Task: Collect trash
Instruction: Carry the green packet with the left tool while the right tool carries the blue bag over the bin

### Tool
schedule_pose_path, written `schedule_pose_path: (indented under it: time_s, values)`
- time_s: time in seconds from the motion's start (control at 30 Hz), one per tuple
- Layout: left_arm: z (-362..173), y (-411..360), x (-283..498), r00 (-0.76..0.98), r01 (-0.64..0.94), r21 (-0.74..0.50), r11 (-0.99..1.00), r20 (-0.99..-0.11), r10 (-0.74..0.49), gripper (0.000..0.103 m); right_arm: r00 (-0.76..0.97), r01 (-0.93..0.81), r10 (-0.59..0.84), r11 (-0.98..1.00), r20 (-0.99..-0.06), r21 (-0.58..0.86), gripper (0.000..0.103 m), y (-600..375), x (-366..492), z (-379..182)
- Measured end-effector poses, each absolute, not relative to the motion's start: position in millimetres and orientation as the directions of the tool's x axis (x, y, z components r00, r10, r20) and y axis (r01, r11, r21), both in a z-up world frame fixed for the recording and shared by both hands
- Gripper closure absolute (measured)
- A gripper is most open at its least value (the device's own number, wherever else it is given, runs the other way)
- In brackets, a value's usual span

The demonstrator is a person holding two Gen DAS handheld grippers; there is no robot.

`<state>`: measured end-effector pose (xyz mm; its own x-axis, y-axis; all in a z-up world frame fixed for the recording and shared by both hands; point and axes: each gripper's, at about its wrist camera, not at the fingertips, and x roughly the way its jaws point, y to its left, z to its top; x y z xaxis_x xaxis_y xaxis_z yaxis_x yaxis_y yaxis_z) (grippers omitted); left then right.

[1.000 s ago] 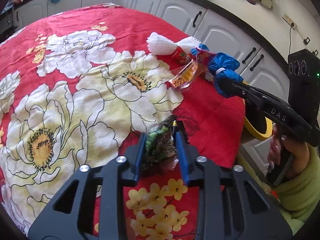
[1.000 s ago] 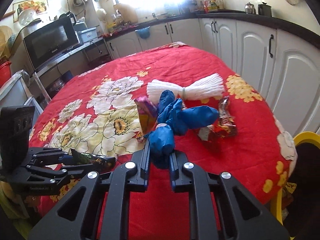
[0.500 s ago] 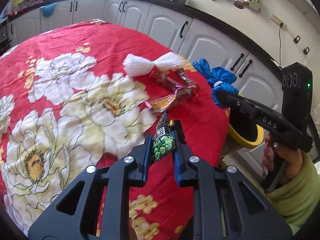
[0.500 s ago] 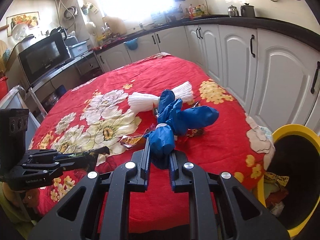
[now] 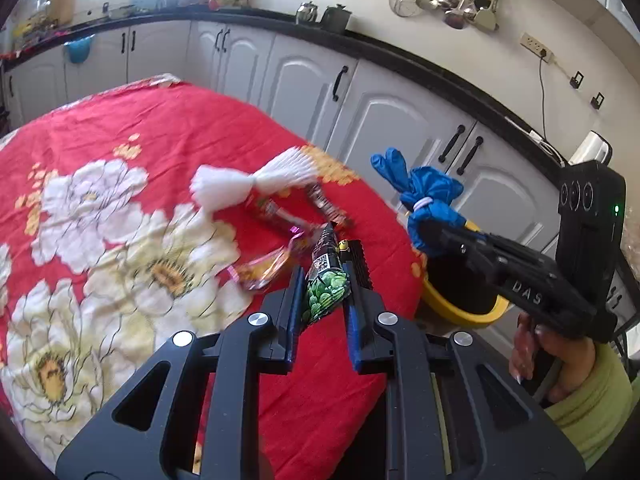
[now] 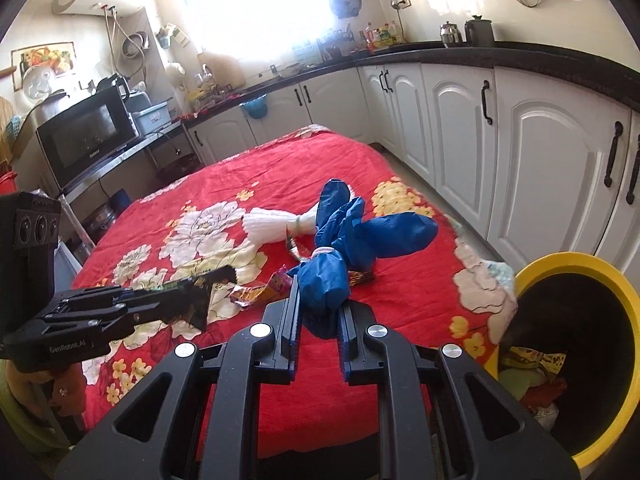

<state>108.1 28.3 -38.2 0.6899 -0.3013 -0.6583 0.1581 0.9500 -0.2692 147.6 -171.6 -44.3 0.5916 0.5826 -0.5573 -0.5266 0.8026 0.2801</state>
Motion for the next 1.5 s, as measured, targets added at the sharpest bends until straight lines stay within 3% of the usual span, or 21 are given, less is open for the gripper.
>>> schedule_pose_path:
  time_s: [1.5]
  values:
    - [1,-89,165,0.682,0.318,-0.300,0.899,-0.586,-0.437,0.090,0.753,-0.292,0.397,0.916,-0.524,0.275,0.088,-323,136,-46]
